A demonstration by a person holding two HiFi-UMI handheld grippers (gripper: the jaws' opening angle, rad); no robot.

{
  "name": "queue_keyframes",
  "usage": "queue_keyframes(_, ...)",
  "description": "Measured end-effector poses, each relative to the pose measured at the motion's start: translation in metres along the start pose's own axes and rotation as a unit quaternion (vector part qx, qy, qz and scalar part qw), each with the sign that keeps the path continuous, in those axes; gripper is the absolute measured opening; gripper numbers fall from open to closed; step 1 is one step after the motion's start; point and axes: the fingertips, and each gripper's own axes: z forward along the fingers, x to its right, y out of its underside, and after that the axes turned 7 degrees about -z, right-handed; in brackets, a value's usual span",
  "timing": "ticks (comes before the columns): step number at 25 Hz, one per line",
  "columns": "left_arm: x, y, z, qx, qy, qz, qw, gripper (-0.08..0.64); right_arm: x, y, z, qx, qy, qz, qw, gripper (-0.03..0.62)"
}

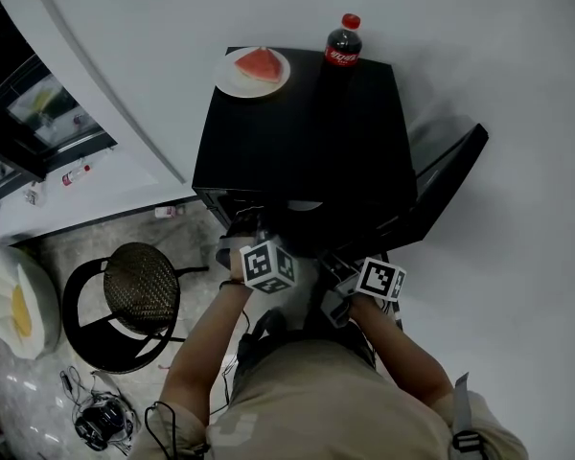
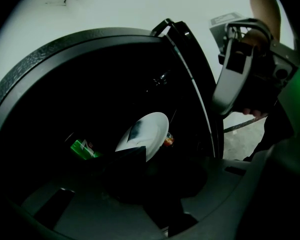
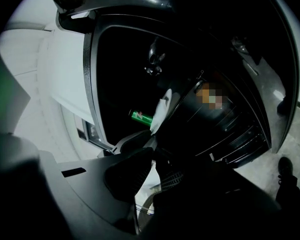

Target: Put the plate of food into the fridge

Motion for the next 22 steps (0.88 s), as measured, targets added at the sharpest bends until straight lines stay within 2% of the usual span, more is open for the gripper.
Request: queue_keyframes(22,-0.004,-0.007,0.013,0.005,0.003,-0.016,0.9998,0.086,0.001,0.000,-0.001,0.005,-0.002,-0.002,1.000,0.035)
